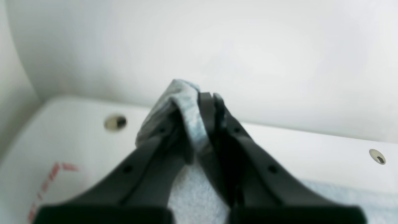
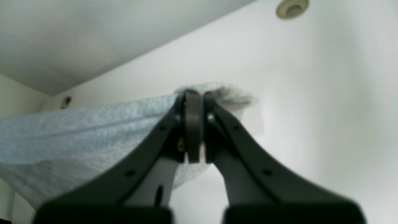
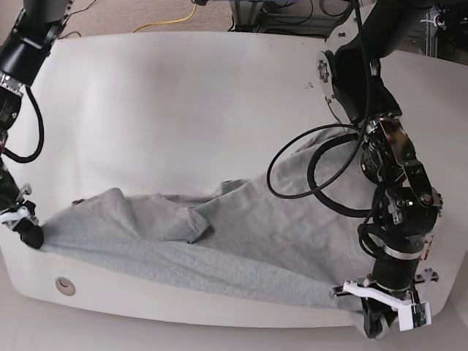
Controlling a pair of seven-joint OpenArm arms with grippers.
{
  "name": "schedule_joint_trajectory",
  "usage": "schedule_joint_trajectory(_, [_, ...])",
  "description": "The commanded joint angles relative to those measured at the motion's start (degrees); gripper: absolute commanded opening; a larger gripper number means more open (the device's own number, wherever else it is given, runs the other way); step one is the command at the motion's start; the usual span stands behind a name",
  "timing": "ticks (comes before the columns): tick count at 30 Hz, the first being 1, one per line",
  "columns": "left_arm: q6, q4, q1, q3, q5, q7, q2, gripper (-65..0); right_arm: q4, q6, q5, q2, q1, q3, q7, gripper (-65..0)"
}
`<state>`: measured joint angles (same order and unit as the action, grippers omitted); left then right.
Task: Layout the t-shirt on the table in an organized manner, then fold the t-shirt properly
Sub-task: 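Lift the shirt with both grippers and swing it across the table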
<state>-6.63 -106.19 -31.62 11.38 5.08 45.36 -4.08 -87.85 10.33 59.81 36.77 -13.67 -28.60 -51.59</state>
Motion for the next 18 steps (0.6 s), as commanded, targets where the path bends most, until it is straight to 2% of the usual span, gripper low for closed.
schedule_joint_trajectory(1, [-0.71, -2.42, -4.74, 0.01, -1.79, -0.66, 0.52, -65.0, 1.22, 0.00, 0.45, 3.53, -6.77, 1.57, 2.05, -65.0])
schedule_joint_trajectory(11, [-1.23, -3.13, -19.42, 0.01, -4.77, 4.79, 0.52, -65.0, 9.57, 0.00, 0.45, 9.34, -26.02, 11.15, 2.05, -65.0])
schedule_joint_trajectory(18, [-1.23, -2.86, -27.86, -0.08, -5.04, 8.31, 0.52, -65.0, 13.00, 0.00, 0.45, 11.71, -35.43, 16.42, 1.26, -65.0])
